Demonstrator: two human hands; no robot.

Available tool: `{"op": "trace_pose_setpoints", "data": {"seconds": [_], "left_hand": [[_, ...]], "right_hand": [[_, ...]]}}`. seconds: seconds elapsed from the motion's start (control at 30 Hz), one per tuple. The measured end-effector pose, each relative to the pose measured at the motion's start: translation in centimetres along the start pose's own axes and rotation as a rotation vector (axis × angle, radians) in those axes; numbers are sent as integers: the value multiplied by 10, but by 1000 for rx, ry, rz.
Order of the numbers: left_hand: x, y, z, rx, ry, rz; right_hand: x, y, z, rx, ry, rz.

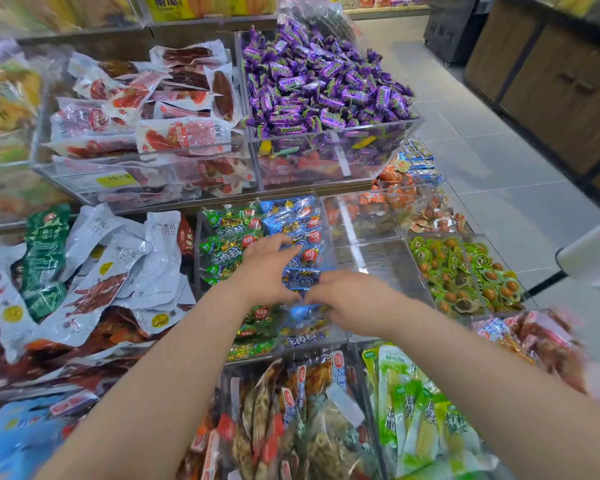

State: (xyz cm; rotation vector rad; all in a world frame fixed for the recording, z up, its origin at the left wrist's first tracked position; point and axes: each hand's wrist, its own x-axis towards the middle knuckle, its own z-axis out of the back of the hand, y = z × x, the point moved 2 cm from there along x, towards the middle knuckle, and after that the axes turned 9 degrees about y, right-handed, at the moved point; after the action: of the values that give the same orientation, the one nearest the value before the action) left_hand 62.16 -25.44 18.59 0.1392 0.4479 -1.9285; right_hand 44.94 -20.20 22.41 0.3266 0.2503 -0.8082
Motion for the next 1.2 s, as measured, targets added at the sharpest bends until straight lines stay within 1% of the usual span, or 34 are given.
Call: {"op": "trace_pose_setpoints", "data": {"seconds": [0.07, 0.13, 0.2, 0.27, 0.33, 0.4, 0.43, 0.5, 0.57, 0.67, 0.77, 0.87, 0.9, 0.97, 1.0, 1.13, 1.2], "left_hand": [[5, -1, 4, 49, 94, -11], [6, -5, 6, 162, 177, -39], [3, -8, 6, 173, 217, -41], [-4, -8, 7, 38, 292, 10], [-11, -7, 6, -107, 398, 36], [-16, -10, 1, -48, 448, 38], [-17, -12, -3, 17, 436, 56], [-16, -17, -13, 167, 370, 101], [-13, -20, -22, 279, 314, 125], [-9, -16, -23, 283, 322, 111], [-9, -12, -20, 319, 318, 70], [-8, -12, -21, 338, 257, 28], [-7, -12, -21, 322, 241, 36], [-5, -13, -22, 288, 231, 79], [-3, -13, -23, 293, 234, 105], [3, -11, -24, 370, 266, 191], [6, -9, -21, 360, 285, 198]], "right_hand": [[12, 15, -15, -142, 46, 5], [21, 19, -29, -177, 124, -42], [26, 14, -35, -194, 143, -78], [30, 7, -37, -164, 61, -76], [30, 1, -34, -102, -91, -62], [26, -4, -31, -68, -217, -35], [23, -6, -32, -74, -264, -39], [21, -12, -34, -109, -317, -110], [25, -18, -36, -98, -238, -152], [37, -29, -44, -40, -89, -147], [39, -31, -43, -138, -129, -159], [44, -29, -32, -258, -225, -123], [49, -32, -29, -280, -178, -111], [59, -37, -26, -235, 29, -148], [62, -40, -25, -219, 100, -176], [70, -43, -24, -275, 169, -209], [72, -44, -25, -325, 176, -225]]}}
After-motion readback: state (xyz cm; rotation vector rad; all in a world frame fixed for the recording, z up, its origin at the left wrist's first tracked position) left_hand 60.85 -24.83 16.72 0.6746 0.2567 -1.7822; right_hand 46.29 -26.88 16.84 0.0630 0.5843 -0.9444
